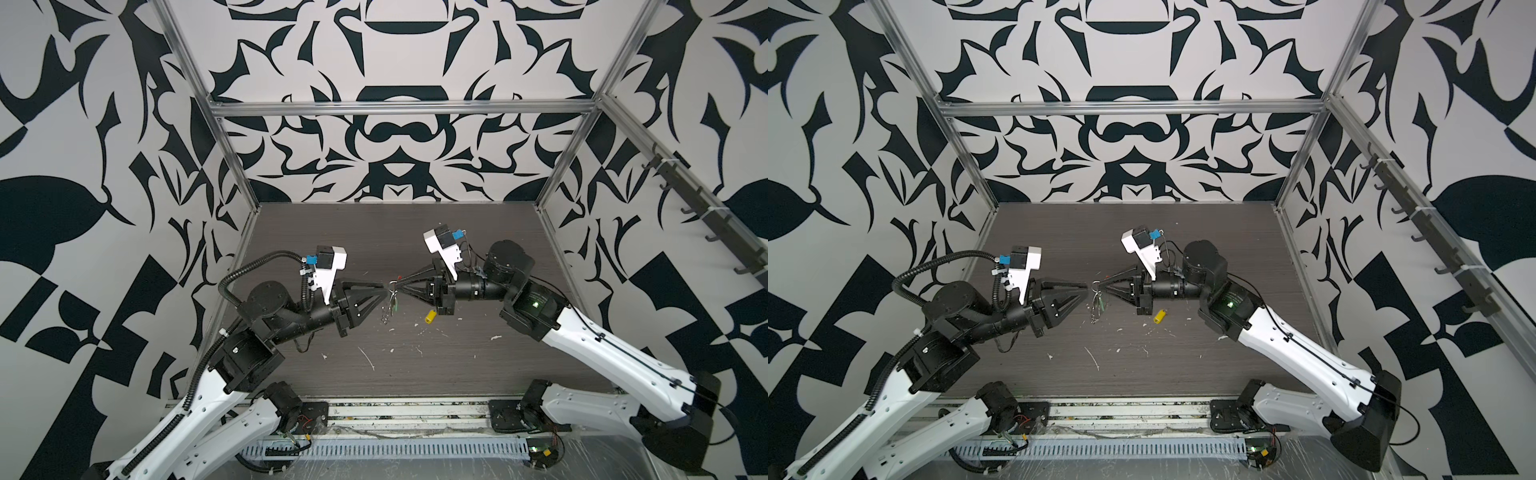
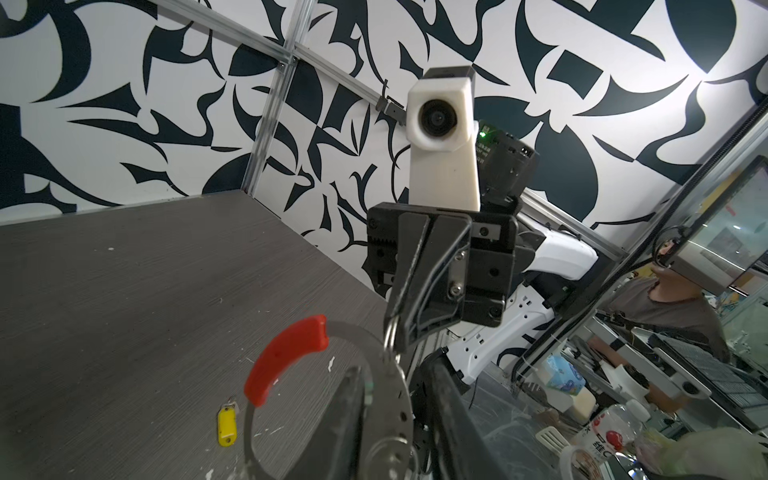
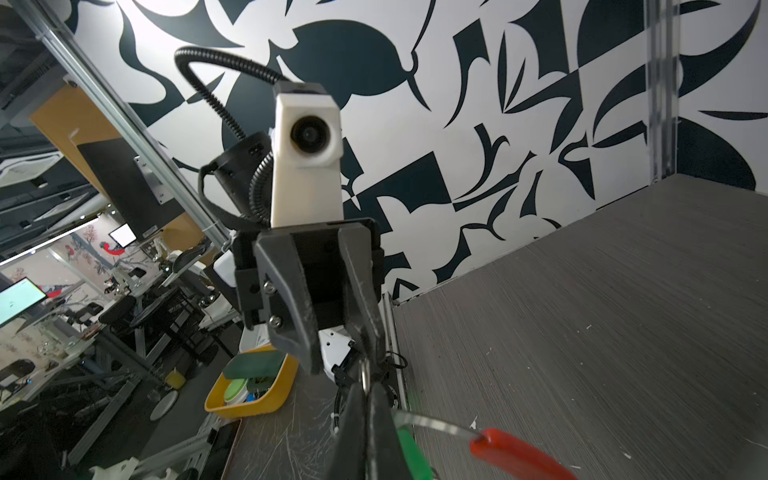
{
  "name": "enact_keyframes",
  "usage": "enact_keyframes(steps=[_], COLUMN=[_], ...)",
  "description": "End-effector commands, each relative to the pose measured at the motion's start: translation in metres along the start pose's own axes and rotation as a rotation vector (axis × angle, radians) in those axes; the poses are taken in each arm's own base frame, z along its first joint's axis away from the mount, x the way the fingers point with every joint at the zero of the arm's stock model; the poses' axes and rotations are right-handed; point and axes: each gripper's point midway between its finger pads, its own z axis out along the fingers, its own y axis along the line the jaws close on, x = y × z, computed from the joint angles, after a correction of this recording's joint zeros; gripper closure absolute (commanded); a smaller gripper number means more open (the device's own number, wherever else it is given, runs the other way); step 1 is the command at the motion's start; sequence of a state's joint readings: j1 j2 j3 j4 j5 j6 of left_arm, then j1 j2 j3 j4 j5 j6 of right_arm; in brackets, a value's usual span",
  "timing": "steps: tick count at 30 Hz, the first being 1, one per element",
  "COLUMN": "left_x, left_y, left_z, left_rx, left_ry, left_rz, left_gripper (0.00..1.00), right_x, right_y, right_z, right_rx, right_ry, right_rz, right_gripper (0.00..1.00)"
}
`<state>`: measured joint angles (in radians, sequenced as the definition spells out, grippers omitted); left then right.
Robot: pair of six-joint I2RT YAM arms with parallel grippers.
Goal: Remove the keys from the keyring
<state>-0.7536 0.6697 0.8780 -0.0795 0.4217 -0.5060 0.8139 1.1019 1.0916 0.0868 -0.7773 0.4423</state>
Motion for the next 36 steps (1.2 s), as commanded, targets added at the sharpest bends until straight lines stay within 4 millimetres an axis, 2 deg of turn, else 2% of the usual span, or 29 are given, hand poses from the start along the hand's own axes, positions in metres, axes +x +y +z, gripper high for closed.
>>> enact_keyframes(steps=[1,6,15,23,36], left_x=[0.003,0.002,0.004,0.008,0.019], left_y=[-0.008,-0.012,-0.024,-0.029,-0.026], left_z=[0.000,0.001,0.007,0.010,0.015], left_rx=[0.045,0.084,0.179,0.213,0.204], left_ry=[0.050,0.069,0.131,0.188,0.288], left_rz=[0.000,-0.006,-0.041,-0.074,-0.125], left_gripper=[0.71,0.80,0.78,0.81,0.83], right_x=[-0.005,-0.001,0.003,0.004,0.007], right_y=[0.019,0.023,0.023,0.017,0.008], right_z=[-0.004,-0.006,-0.008,-0.007,-0.008], right_rx=[-0.055,-0.067,-0.055,-0.025,0.017], right_ry=[0.049,0.104,0.175,0.216,0.272], right_rz=[-0.092,-0.111,-0.131,-0.145,-0.155], right_gripper=[1.00,1.00,1.00,1.00,1.00])
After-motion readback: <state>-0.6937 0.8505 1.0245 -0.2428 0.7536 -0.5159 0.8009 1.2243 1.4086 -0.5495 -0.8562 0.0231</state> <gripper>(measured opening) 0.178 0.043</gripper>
